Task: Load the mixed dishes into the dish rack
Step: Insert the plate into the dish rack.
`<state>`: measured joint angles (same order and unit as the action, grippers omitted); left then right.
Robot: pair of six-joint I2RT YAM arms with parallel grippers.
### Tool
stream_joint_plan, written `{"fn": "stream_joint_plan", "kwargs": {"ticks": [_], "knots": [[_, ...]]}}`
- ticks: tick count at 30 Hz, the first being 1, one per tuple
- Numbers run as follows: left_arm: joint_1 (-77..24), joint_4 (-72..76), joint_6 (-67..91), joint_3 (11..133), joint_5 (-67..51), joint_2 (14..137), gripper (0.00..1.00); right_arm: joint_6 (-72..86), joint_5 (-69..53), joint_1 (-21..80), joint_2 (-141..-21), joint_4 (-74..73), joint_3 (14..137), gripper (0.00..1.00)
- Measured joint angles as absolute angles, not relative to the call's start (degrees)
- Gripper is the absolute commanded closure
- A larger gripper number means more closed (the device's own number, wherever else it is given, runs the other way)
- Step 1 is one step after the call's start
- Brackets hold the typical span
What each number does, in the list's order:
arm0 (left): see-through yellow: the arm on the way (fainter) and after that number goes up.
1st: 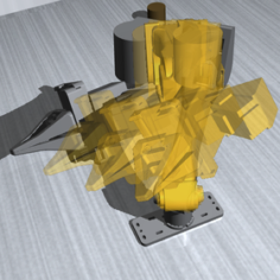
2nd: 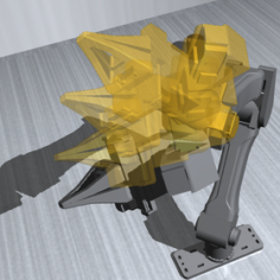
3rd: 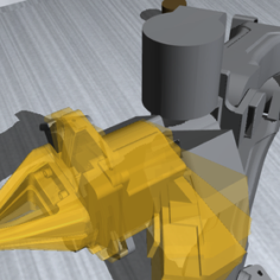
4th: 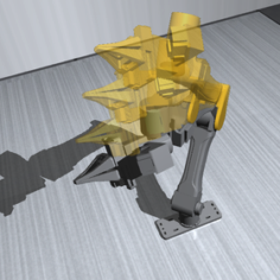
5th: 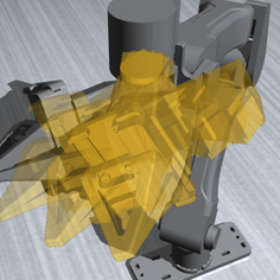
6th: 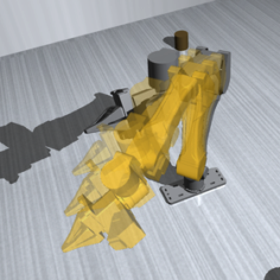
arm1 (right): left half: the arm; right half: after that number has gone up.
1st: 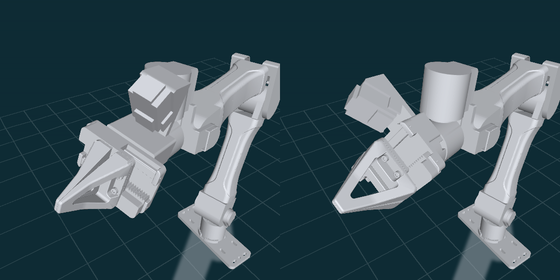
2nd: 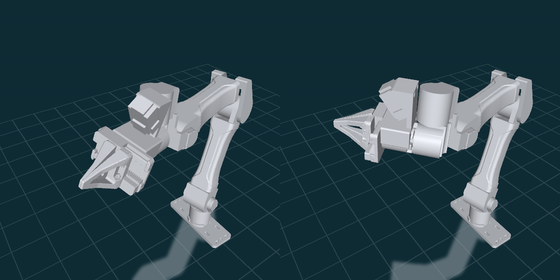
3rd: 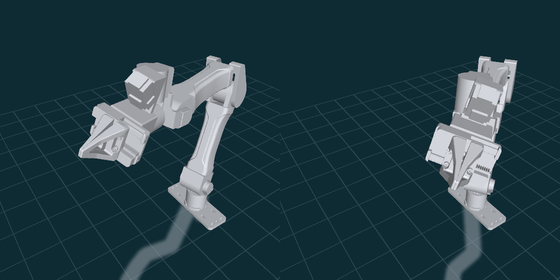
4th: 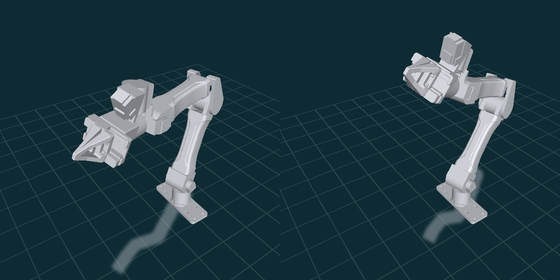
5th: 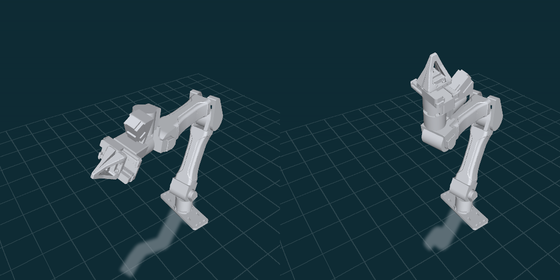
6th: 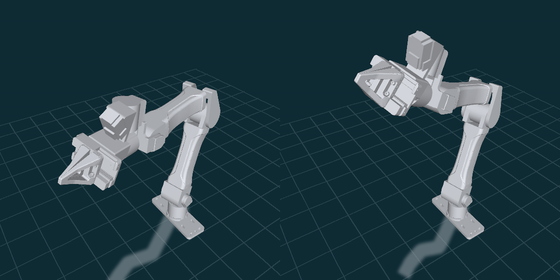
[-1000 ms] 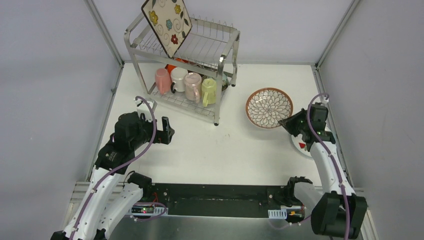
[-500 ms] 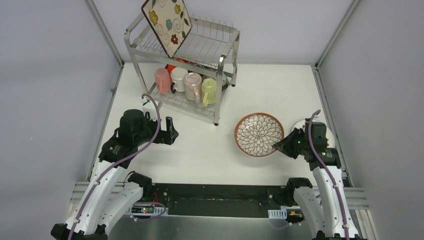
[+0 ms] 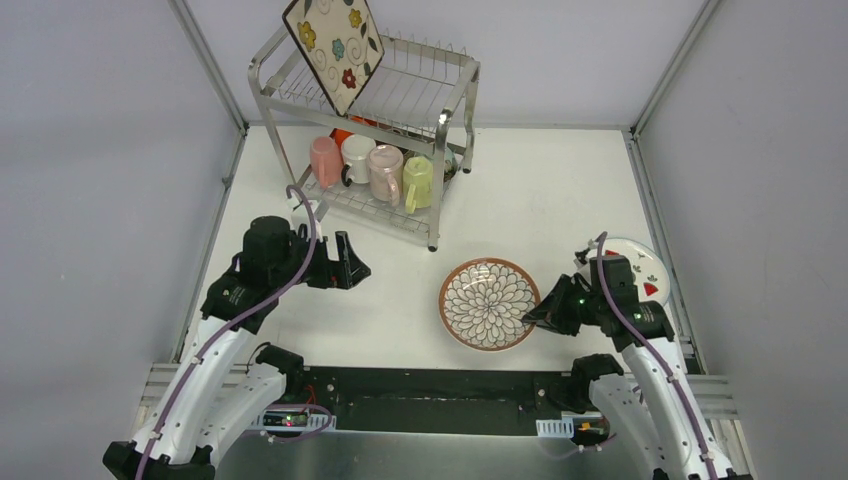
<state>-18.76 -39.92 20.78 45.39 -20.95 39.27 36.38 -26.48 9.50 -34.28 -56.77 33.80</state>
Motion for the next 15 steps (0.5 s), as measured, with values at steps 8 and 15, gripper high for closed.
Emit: {"fn": "stream_joint_plan", "kwargs": {"ticks": [8,15], "knots": [[-18.8,-35.9,26.9,43.9,-25.3,41.0,0.16,42.8,-27.7,21.4,-33.8,-49.5,33.0,1.00],[-18.8,-32.5,31.6,43.2,-30.7,43.9,0.18,49.1,-21.9,36.1,-39.7,-40.0,34.0,1.00]]}}
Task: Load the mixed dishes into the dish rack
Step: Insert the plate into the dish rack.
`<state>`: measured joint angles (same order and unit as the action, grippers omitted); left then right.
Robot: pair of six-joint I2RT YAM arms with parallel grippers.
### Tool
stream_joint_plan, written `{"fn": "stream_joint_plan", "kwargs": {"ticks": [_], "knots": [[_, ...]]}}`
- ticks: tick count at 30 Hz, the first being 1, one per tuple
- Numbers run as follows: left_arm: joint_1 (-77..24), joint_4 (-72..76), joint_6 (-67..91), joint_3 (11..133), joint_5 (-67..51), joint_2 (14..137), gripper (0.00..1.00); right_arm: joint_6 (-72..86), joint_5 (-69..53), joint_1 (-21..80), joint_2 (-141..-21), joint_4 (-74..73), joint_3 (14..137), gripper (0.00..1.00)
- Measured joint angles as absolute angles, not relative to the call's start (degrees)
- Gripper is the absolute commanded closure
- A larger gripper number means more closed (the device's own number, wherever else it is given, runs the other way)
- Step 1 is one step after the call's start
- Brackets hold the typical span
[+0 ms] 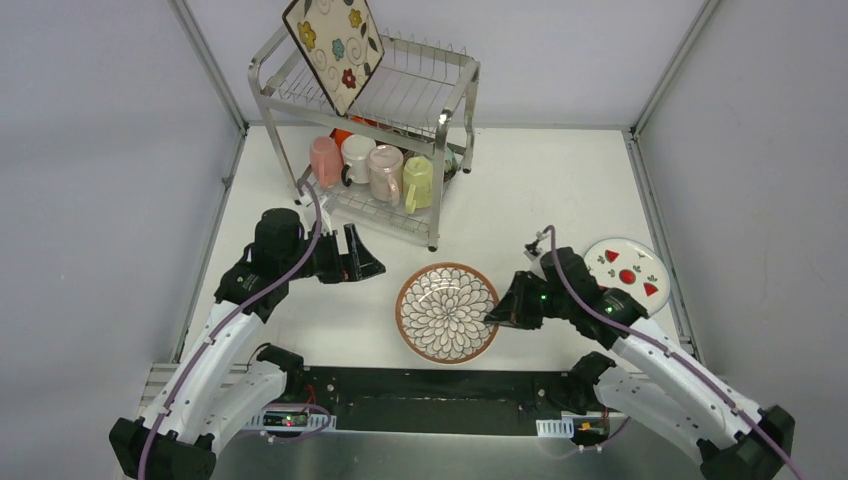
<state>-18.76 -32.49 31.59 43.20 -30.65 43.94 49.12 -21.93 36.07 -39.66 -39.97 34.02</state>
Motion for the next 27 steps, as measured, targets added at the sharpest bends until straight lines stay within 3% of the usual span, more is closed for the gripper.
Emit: {"fn": "stream_joint_plan", "kwargs": {"ticks": [9,19,27], "knots": [[-18.8,-30.5,32.4,42.3,-33.2,45.3,0.26,50.8,-13.3,51.1,-54.3,-28.9,38.1,1.00],[-18.8,-31.0,30.0,39.9,-33.4,46.4,0.29,50.9,-6.7,52.8,-55.0,-22.9,38.3,1.00],[-18.8,-31.0,28.3,39.9,-33.4,49.4,0.44,52.0,-4.5,53.0,-54.4,-17.6,38.0,1.00]]}}
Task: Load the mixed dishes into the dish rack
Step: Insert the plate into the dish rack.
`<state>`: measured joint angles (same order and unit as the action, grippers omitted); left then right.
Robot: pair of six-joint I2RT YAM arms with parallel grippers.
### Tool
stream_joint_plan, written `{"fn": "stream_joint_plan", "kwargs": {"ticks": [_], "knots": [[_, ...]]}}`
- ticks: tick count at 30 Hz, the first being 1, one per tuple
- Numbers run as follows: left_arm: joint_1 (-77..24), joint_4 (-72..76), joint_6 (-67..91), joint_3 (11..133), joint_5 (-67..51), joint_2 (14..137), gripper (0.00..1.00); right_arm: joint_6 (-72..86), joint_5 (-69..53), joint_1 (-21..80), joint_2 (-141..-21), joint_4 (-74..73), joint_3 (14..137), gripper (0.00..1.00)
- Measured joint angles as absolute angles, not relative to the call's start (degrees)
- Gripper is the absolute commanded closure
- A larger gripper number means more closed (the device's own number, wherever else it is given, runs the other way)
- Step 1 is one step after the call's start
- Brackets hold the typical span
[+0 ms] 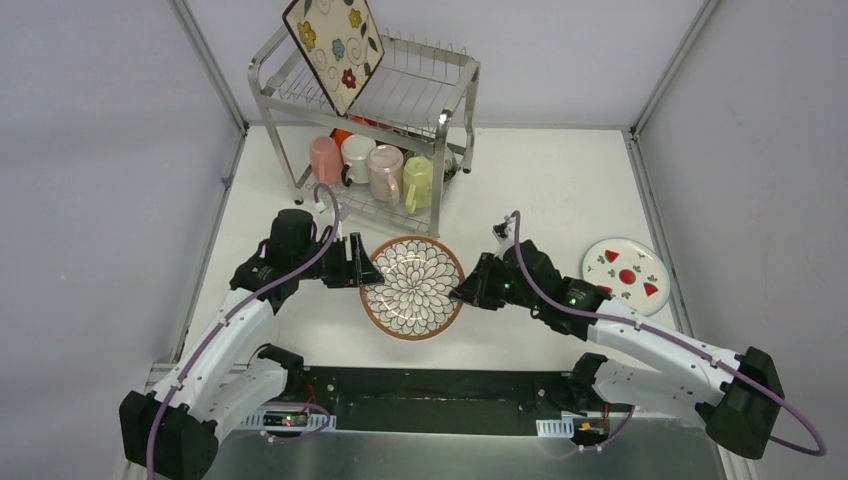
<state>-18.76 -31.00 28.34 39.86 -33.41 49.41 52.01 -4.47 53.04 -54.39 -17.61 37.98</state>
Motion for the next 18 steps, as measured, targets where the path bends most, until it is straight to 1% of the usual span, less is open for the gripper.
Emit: {"fn": "stream_joint_plan", "kwargs": {"ticks": [2,4,5,9,10,12,14,18], "knots": [[-18.8,-30.9,28.0,39.7,-33.5,50.0,0.55,52.5,-4.0,53.2,-54.2,-16.0,37.6,1.00],[-18.8,-30.7,27.9,39.6,-34.0,50.6,0.71,52.6,-3.7,53.2,-54.1,-15.4,37.5,1.00],[-18.8,-30.6,27.9,39.6,-34.5,50.9,0.78,52.6,-3.4,53.2,-54.1,-15.2,37.5,1.00],[-18.8,-30.0,27.7,39.6,-35.3,51.2,0.98,52.7,-2.1,53.3,-54.1,-14.9,36.3,1.00],[-18.8,-30.0,27.7,39.6,-35.4,51.2,1.00,52.9,-1.9,53.3,-54.1,-14.8,36.0,1.00],[-18.8,-30.0,27.2,39.6,-35.6,51.1,1.00,53.3,-1.8,53.3,-54.1,-14.7,35.7,1.00],[-18.8,-30.0,27.0,39.6,-35.6,51.0,1.00,53.7,-1.8,53.3,-54.0,-14.0,35.2,0.97],[-18.8,-30.4,26.9,39.6,-34.9,50.1,1.00,54.1,-1.9,53.3,-54.0,-12.6,34.4,0.78]]}}
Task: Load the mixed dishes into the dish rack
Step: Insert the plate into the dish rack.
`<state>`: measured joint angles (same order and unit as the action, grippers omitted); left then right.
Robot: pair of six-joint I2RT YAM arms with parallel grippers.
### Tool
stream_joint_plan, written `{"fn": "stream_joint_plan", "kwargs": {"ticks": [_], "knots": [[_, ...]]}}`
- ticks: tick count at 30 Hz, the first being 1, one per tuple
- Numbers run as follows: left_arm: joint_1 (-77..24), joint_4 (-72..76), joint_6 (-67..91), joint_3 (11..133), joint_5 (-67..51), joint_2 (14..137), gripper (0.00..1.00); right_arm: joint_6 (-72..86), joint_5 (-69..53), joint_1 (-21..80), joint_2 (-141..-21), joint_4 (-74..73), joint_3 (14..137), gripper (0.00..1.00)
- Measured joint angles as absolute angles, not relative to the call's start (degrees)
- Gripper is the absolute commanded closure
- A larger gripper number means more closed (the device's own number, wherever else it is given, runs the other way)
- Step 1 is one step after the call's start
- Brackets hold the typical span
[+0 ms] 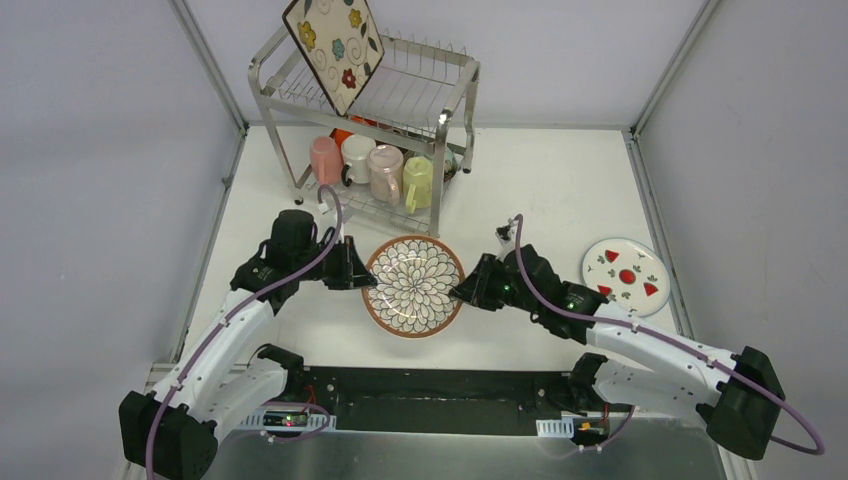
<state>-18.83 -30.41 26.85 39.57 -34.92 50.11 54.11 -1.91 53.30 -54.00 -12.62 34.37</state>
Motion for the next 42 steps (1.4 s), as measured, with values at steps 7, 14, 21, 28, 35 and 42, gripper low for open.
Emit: {"fn": "stream_joint_plan", "kwargs": {"ticks": [7,14,21,28,35,42], "knots": [[-18.8,-32.2,26.5,39.7,-32.0,48.0,1.00,55.5,-1.8,53.3,-52.3,-9.6,33.8,0.37],[-18.8,-37.4,22.6,42.3,-25.4,46.0,1.00,55.4,-0.9,53.3,-46.4,-8.8,32.9,0.00],[-18.8,-41.5,19.4,48.2,-18.2,41.2,1.00,55.2,1.7,53.3,-41.0,-10.6,31.0,0.00],[-18.8,-44.6,15.6,60.7,-12.1,40.6,1.00,54.8,3.5,53.3,-36.4,-13.7,29.1,0.00],[-18.8,-45.5,11.7,74.8,-7.6,44.0,1.00,53.4,4.6,53.3,-32.6,-16.7,29.1,0.00],[-18.8,-45.5,8.5,84.4,-4.8,48.4,1.00,52.2,5.9,53.3,-28.5,-19.7,28.3,0.00]]}}
